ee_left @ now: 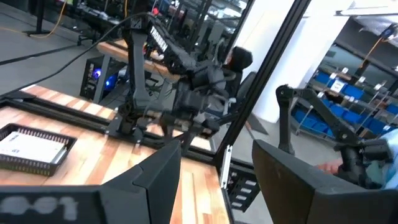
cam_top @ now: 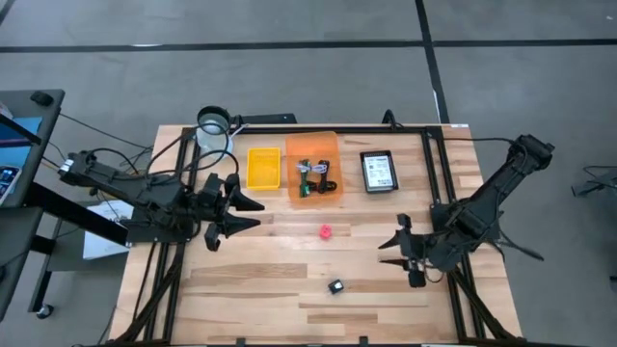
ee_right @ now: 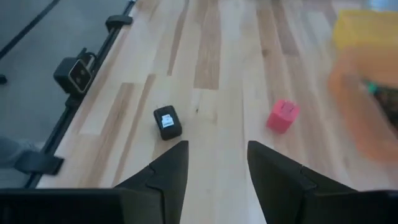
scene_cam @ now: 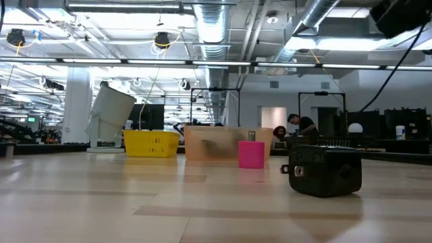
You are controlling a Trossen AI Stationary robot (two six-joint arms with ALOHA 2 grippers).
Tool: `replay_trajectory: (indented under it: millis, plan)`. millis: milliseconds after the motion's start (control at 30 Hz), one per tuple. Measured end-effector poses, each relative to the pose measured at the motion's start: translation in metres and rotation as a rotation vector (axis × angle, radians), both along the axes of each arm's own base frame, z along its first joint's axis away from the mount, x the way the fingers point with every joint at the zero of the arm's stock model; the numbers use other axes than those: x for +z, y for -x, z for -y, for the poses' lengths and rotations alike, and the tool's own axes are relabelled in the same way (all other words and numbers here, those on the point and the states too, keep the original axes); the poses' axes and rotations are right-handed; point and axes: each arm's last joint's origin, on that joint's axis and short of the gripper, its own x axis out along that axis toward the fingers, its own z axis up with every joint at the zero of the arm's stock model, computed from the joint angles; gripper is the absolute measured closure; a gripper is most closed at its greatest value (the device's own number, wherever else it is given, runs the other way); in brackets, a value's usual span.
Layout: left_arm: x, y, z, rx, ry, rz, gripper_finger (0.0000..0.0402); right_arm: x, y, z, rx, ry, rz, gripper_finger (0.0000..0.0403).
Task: Pick and place items into bin
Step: Put the black charger adapter into the yellow bin
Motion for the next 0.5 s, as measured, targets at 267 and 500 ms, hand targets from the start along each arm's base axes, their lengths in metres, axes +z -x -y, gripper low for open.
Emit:
replay_trajectory:
  millis: [267, 500]
  plan:
    - [-0.006, -0.015, 0.006, 0.012, 0.0, -0.002, 0.0212, -0.035, 0.021, 0.032, -0.012, -0.111, 0.2, 0.0243]
    - [-0.002, -0.018, 0.007, 0.009, 0.034, 0.05, 0.0212, -0.067, 0.036, 0.053, -0.032, -0.145, 0.282, 0.0245]
